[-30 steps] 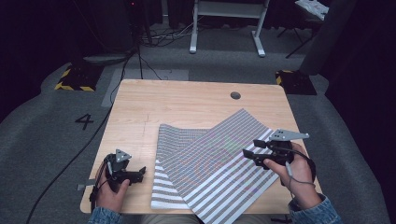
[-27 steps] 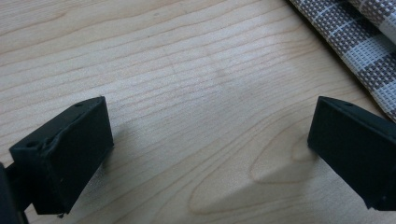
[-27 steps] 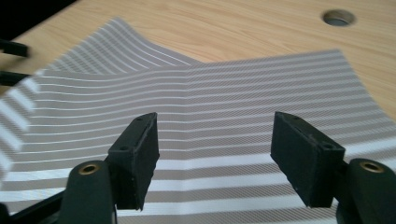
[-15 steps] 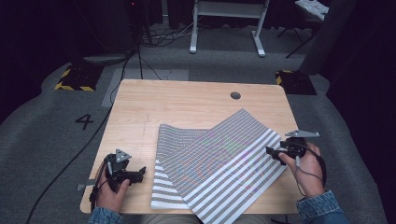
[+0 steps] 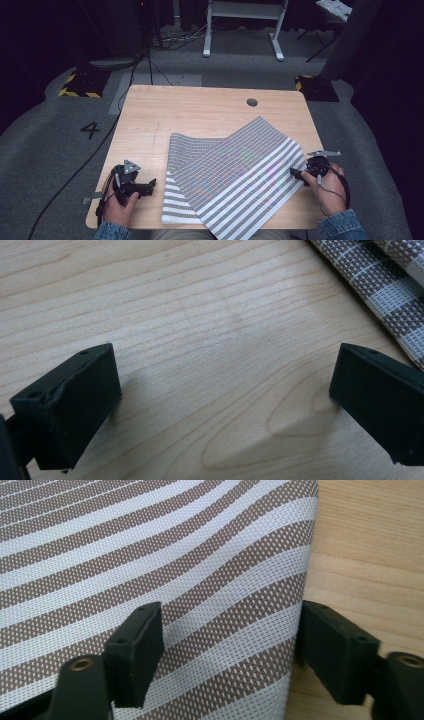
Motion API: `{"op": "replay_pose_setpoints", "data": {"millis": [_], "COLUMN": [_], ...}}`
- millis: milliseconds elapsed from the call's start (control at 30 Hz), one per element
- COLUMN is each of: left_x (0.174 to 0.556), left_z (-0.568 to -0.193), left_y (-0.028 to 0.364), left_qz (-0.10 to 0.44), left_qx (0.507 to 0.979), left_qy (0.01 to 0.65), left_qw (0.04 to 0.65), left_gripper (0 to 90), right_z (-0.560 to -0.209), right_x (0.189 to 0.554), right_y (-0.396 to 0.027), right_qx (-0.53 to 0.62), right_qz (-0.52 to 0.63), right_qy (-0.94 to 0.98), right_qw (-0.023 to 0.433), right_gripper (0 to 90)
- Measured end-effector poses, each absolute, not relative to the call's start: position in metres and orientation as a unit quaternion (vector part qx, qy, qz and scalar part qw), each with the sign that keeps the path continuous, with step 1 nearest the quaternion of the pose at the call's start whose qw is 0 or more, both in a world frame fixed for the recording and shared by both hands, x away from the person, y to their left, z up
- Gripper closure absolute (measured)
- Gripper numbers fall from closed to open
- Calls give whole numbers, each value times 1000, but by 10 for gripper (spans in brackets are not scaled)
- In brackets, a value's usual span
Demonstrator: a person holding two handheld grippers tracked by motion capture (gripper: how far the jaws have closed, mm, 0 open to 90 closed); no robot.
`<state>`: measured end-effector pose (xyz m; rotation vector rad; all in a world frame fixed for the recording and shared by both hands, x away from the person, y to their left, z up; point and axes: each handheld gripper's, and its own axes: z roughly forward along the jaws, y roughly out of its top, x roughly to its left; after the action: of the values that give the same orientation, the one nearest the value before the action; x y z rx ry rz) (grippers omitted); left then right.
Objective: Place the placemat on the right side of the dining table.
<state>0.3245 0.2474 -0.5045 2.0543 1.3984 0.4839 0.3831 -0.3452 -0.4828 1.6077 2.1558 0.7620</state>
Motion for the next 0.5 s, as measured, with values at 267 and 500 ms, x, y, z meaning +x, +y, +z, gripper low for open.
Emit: {"op": "replay_pose_setpoints", "data": {"millis": [267, 500], "left_x": [325, 325], "left_z": [-504, -505], "left_y": [247, 247], "left_qz": [182, 183], "left_qx": [774, 774], "left_qy": [527, 527], "left_qw": [300, 300], "left_gripper": [2, 1], "right_z": [-465, -429], "right_x": [381, 388], "right_y": [-341, -341], "right_qx": [545, 512], "right_qz": [289, 317], "right_qy": [771, 770], "right_qw": [156, 208], "right_gripper": [752, 833]}}
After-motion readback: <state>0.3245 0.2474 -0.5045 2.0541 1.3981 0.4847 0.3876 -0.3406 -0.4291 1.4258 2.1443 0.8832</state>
